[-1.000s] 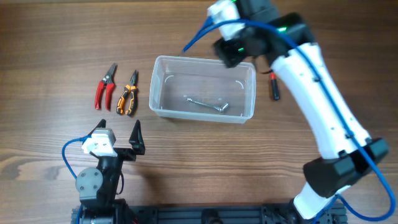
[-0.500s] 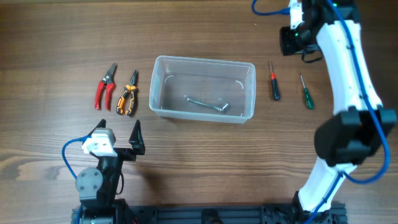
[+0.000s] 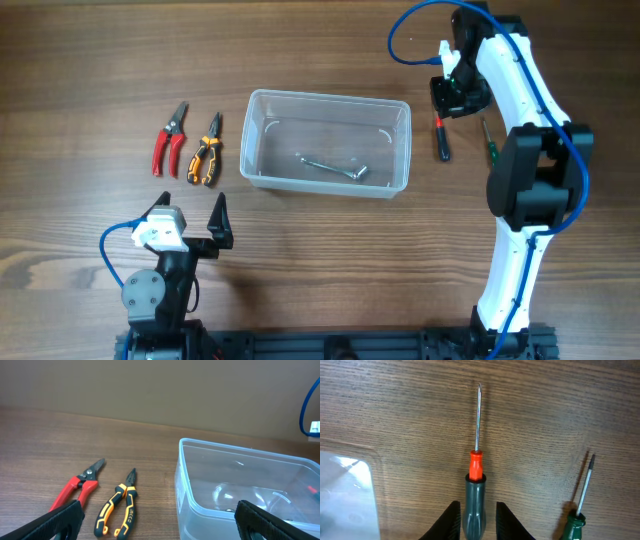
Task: Pack container
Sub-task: 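Move the right gripper to the red-handled screwdriver and grasp it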
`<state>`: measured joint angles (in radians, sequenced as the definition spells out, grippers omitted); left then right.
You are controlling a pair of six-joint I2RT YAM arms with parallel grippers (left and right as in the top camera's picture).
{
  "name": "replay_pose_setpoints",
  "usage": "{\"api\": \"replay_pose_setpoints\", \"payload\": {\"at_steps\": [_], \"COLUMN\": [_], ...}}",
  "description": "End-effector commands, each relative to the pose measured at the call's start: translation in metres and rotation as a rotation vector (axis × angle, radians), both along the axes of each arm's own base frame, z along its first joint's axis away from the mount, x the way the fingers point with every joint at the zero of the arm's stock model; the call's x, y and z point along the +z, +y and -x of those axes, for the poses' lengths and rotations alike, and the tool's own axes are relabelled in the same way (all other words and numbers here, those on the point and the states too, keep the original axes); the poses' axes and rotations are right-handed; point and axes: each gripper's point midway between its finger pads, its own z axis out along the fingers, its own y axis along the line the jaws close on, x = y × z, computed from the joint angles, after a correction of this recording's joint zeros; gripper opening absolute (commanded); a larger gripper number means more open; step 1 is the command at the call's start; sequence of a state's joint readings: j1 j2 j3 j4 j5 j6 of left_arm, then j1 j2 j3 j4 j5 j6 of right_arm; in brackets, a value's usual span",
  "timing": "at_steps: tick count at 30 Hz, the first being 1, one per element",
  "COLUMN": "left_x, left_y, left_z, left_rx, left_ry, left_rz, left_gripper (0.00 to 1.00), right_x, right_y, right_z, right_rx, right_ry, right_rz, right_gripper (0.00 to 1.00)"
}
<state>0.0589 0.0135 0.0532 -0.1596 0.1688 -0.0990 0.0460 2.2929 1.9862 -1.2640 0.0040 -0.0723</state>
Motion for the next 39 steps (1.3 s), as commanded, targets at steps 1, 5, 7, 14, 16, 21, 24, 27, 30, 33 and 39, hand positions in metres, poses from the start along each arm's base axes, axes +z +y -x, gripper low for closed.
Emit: {"api": "replay_pose_setpoints", "payload": {"at_steps": [1, 5, 7, 14, 16, 21, 24, 27, 30, 33, 39], "left_x": [0.0, 0.0, 0.0, 0.0, 0.0, 0.0, 0.0, 0.0, 0.0, 0.0, 0.0], "left_y": [-0.001, -0.001, -0.001, -0.001, -0.001, -0.001, -0.001, -0.001, -0.001, -0.001, -0.001], "left_z": [0.0, 0.0, 0.0, 0.0, 0.0, 0.0, 0.0, 0.0, 0.0, 0.0, 0.0], "left_rx": [-0.005, -0.005, -0.005, -0.005, -0.005, -0.005, -0.005, -0.005, -0.005, -0.005, -0.005], "left_ry": [-0.008, -0.008, -0.008, -0.008, -0.008, -0.008, -0.008, -0.008, -0.008, -0.008, -0.008], "left_rz": [-0.016, -0.016, -0.016, -0.016, -0.016, -0.016, -0.016, -0.016, -0.016, -0.016, -0.016], "left_gripper": [1.0, 1.0, 1.0, 1.0, 1.0, 1.0, 1.0, 1.0, 1.0, 1.0, 1.0], "right_x": [-0.006, -0.008, -0.01, -0.037, -0.047, -0.063, -0.072, -0.076, -0.077, -0.077, -0.076], "right_y": [0.004, 0.003, 0.003, 0.002, 0.001, 0.001, 0.0, 0.001, 0.001, 0.001, 0.001], "right_z": [-0.001, -0.001, 0.001, 0.023, 0.031, 0.043, 0.049, 0.048, 0.046, 0.045, 0.051], "right_rx": [0.011, 0.011, 0.011, 0.008, 0.008, 0.008, 0.008, 0.009, 0.009, 0.008, 0.008], "right_ry": [0.007, 0.011, 0.02, 0.098, 0.121, 0.15, 0.16, 0.152, 0.141, 0.139, 0.161], "right_rz": [-0.007, -0.003, -0.003, 0.001, 0.002, 0.003, 0.004, -0.001, -0.002, -0.002, -0.001], "right_gripper": [0.25, 0.29, 0.29, 0.28, 0.29, 0.32, 0.38, 0.5, 0.48, 0.3, 0.07]}}
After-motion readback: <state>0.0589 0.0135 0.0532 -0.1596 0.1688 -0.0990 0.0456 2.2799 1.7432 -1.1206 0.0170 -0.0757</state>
